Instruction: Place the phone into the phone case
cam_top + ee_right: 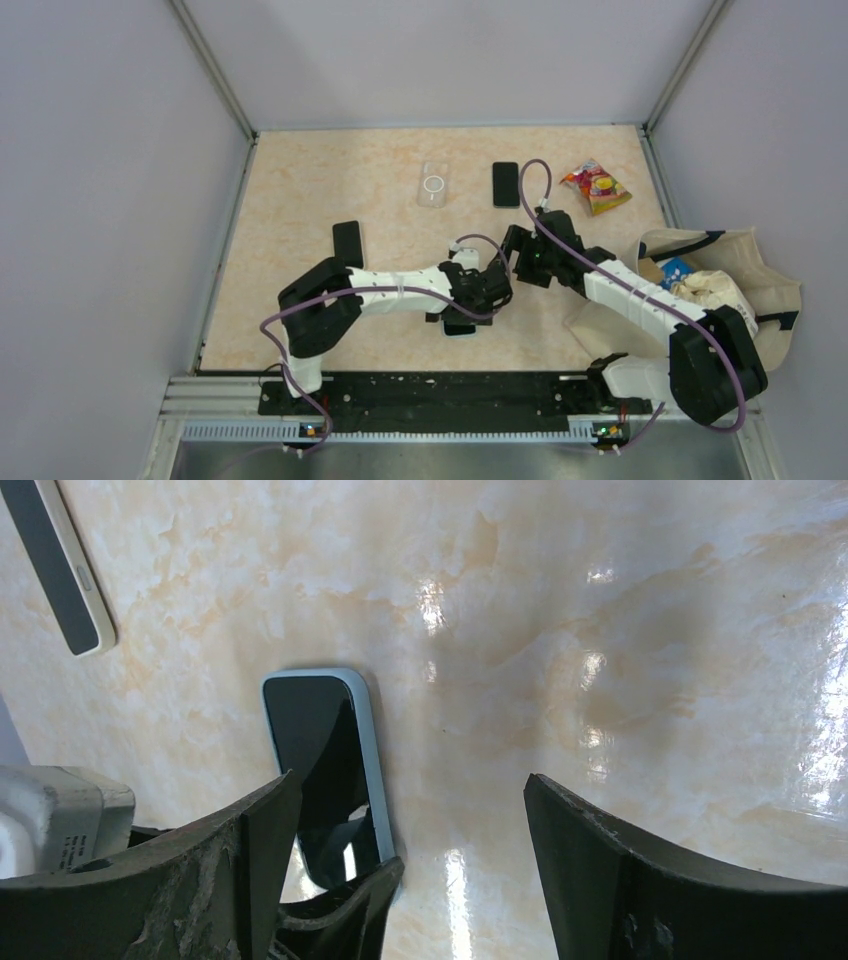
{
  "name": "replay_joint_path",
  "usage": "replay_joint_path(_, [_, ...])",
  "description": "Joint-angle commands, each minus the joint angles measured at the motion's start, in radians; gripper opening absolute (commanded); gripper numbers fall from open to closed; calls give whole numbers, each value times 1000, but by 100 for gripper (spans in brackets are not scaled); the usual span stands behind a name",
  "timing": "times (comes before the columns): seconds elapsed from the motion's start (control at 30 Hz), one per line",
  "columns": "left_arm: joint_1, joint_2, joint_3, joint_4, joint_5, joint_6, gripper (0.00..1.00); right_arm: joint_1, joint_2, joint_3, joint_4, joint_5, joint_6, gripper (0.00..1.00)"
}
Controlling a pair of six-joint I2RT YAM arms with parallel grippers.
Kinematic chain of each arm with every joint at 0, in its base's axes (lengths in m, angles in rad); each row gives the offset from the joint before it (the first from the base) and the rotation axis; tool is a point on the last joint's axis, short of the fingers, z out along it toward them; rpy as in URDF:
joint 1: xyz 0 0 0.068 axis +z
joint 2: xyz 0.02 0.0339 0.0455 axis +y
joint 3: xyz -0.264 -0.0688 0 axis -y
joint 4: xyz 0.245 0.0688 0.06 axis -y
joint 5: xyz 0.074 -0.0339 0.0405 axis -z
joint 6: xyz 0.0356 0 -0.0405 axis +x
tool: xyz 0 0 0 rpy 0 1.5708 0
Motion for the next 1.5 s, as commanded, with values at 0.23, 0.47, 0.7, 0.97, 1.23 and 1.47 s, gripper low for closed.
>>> replay_joint_path(0.23, [-12,63,16,11,9,0,79,-9,35,-10,69,-78,-37,82])
replay_joint_path(0.47, [-3,-19,-84,126,53,56,38,-9,105,-11,134,-212,-76,81])
replay_joint_path(0.7, [28,-147,-231,259,113,85,37,-9,182,-26,235,-298,-49,74])
replay_joint_path(0.97, [37,-219,-322,369,162,92,36,30,277,-52,376,-334,16,67])
replay_joint_path(1.23, [51,-264,-389,436,197,100,36,58,348,-48,468,-323,75,58])
replay_joint_path(1.47, [66,-285,-441,479,217,95,36,99,359,-51,484,-274,93,36])
